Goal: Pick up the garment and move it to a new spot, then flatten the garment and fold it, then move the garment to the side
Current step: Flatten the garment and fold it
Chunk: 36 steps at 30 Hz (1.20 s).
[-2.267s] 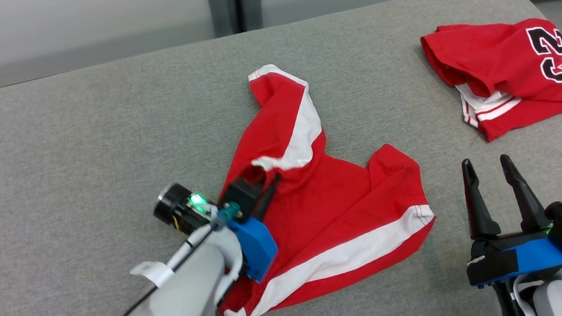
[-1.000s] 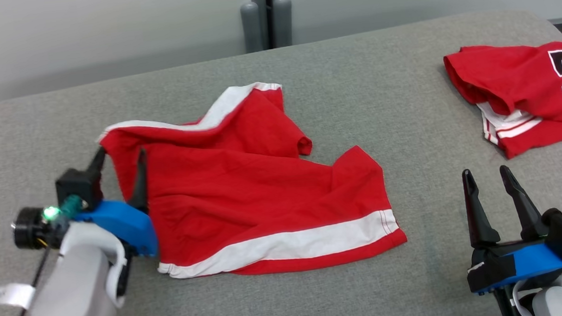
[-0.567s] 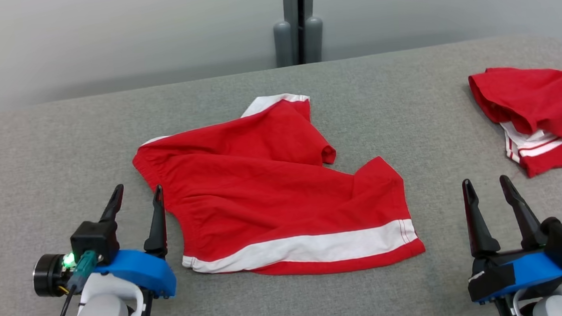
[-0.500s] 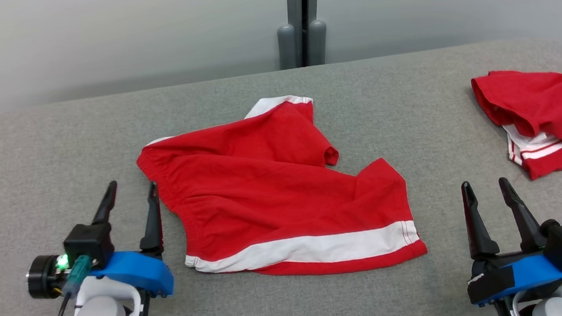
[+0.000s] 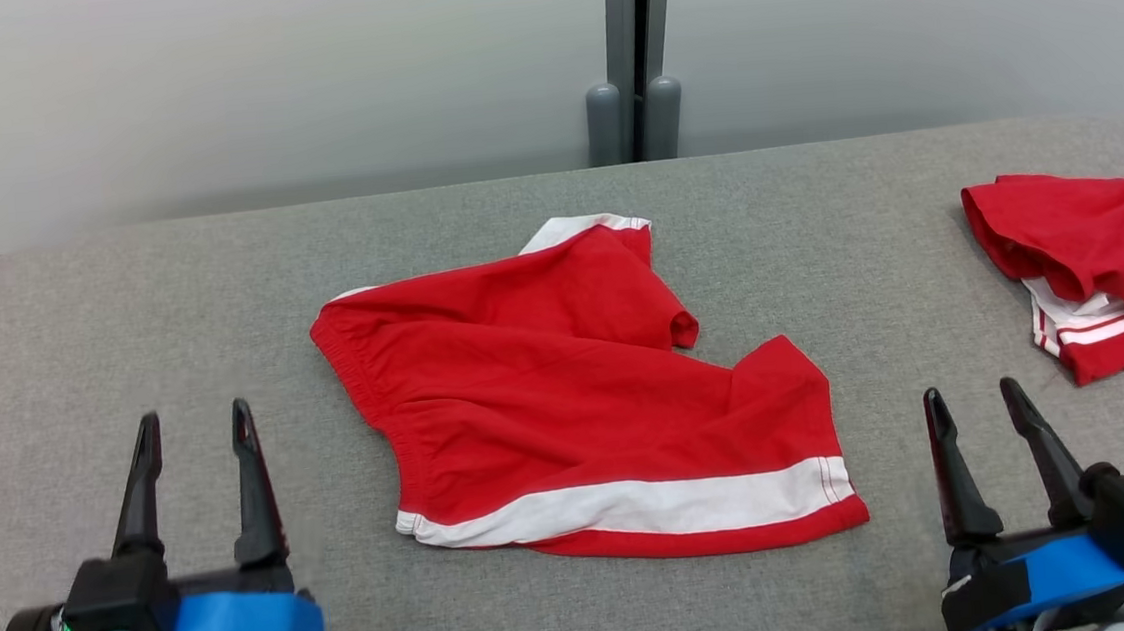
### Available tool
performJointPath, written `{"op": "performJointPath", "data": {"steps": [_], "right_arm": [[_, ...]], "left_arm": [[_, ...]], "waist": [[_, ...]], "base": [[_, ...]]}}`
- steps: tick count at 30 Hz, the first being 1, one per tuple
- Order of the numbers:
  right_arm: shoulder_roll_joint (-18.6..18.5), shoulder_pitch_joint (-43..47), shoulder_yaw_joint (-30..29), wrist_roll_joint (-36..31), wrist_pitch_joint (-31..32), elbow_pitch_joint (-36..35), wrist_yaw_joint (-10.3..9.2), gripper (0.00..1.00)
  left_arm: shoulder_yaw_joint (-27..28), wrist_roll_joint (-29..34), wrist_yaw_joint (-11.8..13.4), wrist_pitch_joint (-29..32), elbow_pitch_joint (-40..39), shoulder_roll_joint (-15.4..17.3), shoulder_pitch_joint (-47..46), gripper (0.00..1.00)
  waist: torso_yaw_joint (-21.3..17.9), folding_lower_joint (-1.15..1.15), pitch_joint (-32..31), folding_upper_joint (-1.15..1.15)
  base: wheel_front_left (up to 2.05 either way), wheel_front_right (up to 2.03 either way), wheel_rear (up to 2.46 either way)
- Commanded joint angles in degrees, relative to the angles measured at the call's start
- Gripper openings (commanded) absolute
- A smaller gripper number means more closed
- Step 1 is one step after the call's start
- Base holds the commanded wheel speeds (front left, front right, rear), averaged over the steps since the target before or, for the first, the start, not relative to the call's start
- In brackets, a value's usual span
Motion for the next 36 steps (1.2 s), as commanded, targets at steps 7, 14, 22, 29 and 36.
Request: {"op": "performJointPath", "data": {"steps": [7,14,22,29,36], "right_arm": [[-0.1,3.3,1.6,-2.0,1.9,-1.9,0.03,1.0],[-0.1,4.0,2.2,-1.8,2.3,-2.2,0.03,1.0],[-0.9,2.2,3.9,-2.5,3.9,-1.0,0.03,1.0],[-4.0,-0.5,9.0,-1.5,4.3,4.9,0.03,1.0],[-6.2,-4.3,13.4,0.4,4.0,12.2,0.03,1.0]], "left_arm": [[3.8,3.1,-0.7,-0.2,2.1,-1.8,4.3,1.0],[5.5,4.7,-2.2,-0.2,3.2,-2.9,4.4,1.0],[4.7,5.1,-6.6,-0.2,5.0,-4.0,2.2,1.0],[-0.1,5.9,-11.6,-0.2,10.6,-4.5,-0.3,1.0],[-7.5,4.4,-13.5,-0.2,18.5,-3.0,-2.9,1.0]], "waist": [[0.4,0.01,-0.5,0.0],[0.6,0.01,-0.4,0.0],[0.1,0.01,1.0,0.0],[0.0,0.01,2.8,0.0],[0.0,0.01,4.2,0.0]], "base": [[0.0,0.0,0.0],[0.0,0.0,0.0],[0.0,0.0,0.0],[0.0,0.0,0.0],[0.0,0.0,0.0]]}}
